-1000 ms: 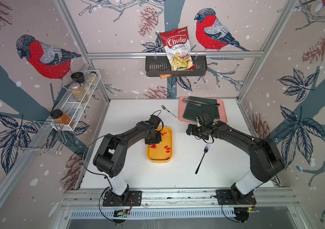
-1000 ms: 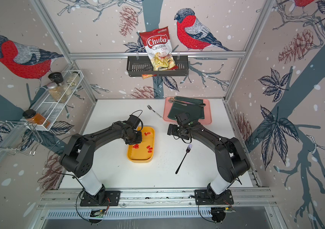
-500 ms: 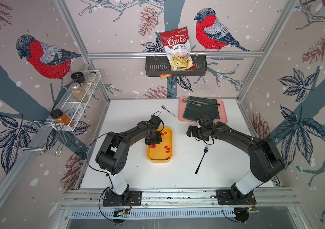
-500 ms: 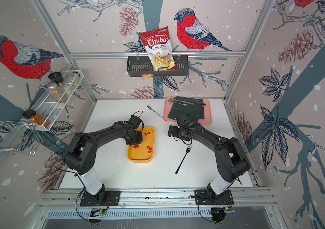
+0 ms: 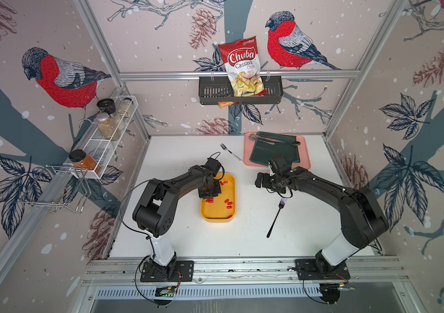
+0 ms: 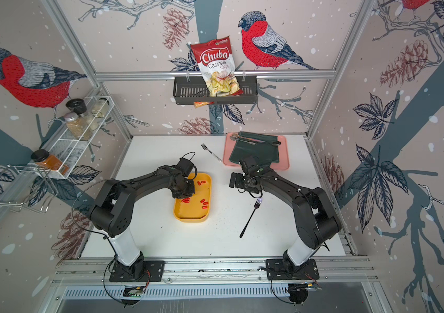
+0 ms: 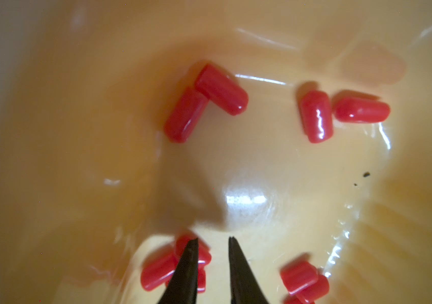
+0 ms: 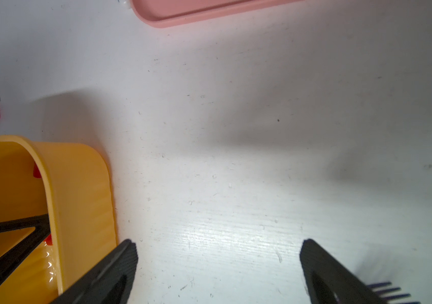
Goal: Take the screw protection sleeves out of the storage box
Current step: Pick up the screw protection sleeve from the storage box.
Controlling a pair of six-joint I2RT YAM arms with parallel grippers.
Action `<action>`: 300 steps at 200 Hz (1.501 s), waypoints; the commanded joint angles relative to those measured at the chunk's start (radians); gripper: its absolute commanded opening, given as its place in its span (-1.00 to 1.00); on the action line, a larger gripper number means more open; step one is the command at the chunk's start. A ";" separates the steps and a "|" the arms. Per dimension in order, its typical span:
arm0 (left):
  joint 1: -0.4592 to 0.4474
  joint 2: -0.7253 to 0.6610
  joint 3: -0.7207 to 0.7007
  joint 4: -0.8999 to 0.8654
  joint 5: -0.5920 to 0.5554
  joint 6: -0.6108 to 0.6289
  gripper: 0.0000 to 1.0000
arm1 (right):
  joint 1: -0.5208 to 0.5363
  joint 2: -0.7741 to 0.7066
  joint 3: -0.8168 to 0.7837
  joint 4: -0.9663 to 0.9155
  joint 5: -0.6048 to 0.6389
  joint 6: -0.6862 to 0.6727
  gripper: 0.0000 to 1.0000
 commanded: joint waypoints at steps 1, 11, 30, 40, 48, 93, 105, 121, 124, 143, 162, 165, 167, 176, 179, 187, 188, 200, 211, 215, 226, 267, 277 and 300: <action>0.000 0.005 0.005 -0.021 0.007 -0.001 -0.58 | 0.001 0.003 -0.001 0.012 0.006 -0.009 1.00; 0.000 -0.004 0.008 -0.024 0.010 -0.002 -0.52 | 0.002 0.002 -0.001 0.012 0.006 -0.008 1.00; -0.002 -0.035 0.023 -0.039 0.009 -0.014 -0.41 | 0.002 0.000 -0.001 0.014 0.008 -0.010 1.00; -0.002 -0.047 0.031 -0.049 0.006 -0.018 -0.36 | 0.003 0.002 -0.003 0.014 0.010 -0.010 1.00; -0.002 -0.056 0.036 -0.051 0.007 -0.025 -0.34 | 0.002 0.003 -0.004 0.016 0.006 -0.009 1.00; -0.005 -0.056 0.031 -0.071 -0.009 -0.045 -0.28 | 0.004 0.003 -0.015 0.025 0.000 -0.006 1.00; -0.007 -0.044 0.029 -0.078 -0.020 -0.045 -0.28 | 0.004 0.001 -0.015 0.022 0.002 -0.008 1.00; -0.007 -0.034 0.028 -0.089 -0.039 -0.045 -0.29 | 0.004 -0.004 -0.016 0.019 0.004 -0.013 1.00; -0.008 -0.033 0.026 -0.089 -0.040 -0.046 -0.29 | 0.005 -0.005 -0.016 0.018 0.004 -0.013 1.00; -0.009 -0.028 0.016 -0.084 -0.045 -0.043 -0.30 | 0.004 -0.006 -0.016 0.013 0.007 -0.018 1.00; -0.012 -0.014 0.008 -0.078 -0.044 -0.040 -0.31 | 0.004 -0.005 -0.016 0.014 0.007 -0.022 1.00; -0.012 -0.012 0.007 -0.074 -0.042 -0.040 -0.31 | 0.005 -0.006 -0.016 0.012 0.007 -0.022 1.00; -0.012 -0.012 0.006 -0.072 -0.041 -0.040 -0.31 | 0.005 -0.005 -0.016 0.011 0.007 -0.023 1.00; -0.013 -0.007 0.001 -0.062 -0.034 -0.042 -0.34 | 0.004 -0.003 -0.018 0.012 0.007 -0.023 1.00; -0.012 -0.005 -0.001 -0.059 -0.034 -0.041 -0.34 | 0.004 -0.002 -0.018 0.012 0.007 -0.023 1.00; -0.014 -0.002 -0.003 -0.055 -0.033 -0.043 -0.37 | 0.004 -0.003 -0.018 0.012 0.006 -0.022 1.00; -0.014 -0.002 -0.003 -0.054 -0.033 -0.043 -0.37 | 0.004 -0.002 -0.018 0.012 0.006 -0.023 1.00; -0.014 0.002 -0.003 -0.048 -0.032 -0.044 -0.41 | 0.004 -0.001 -0.019 0.012 0.006 -0.022 1.00; -0.016 0.006 -0.001 -0.040 -0.031 -0.041 -0.46 | 0.003 0.000 -0.019 0.013 0.006 -0.023 1.00; -0.016 0.008 0.000 -0.039 -0.031 -0.040 -0.48 | 0.003 -0.001 -0.019 0.011 0.006 -0.023 1.00; -0.016 0.015 0.007 -0.040 -0.032 -0.037 -0.52 | 0.003 -0.001 -0.019 0.011 0.009 -0.024 1.00; -0.018 0.026 0.029 -0.040 -0.028 -0.015 -0.73 | 0.005 -0.001 -0.026 0.015 0.009 -0.022 1.00; -0.019 0.029 0.032 -0.043 -0.028 -0.009 -0.76 | 0.004 0.000 -0.027 0.015 0.009 -0.020 1.00; -0.019 0.026 0.029 -0.040 -0.024 0.000 -0.87 | 0.005 0.001 -0.032 0.022 0.008 -0.016 1.00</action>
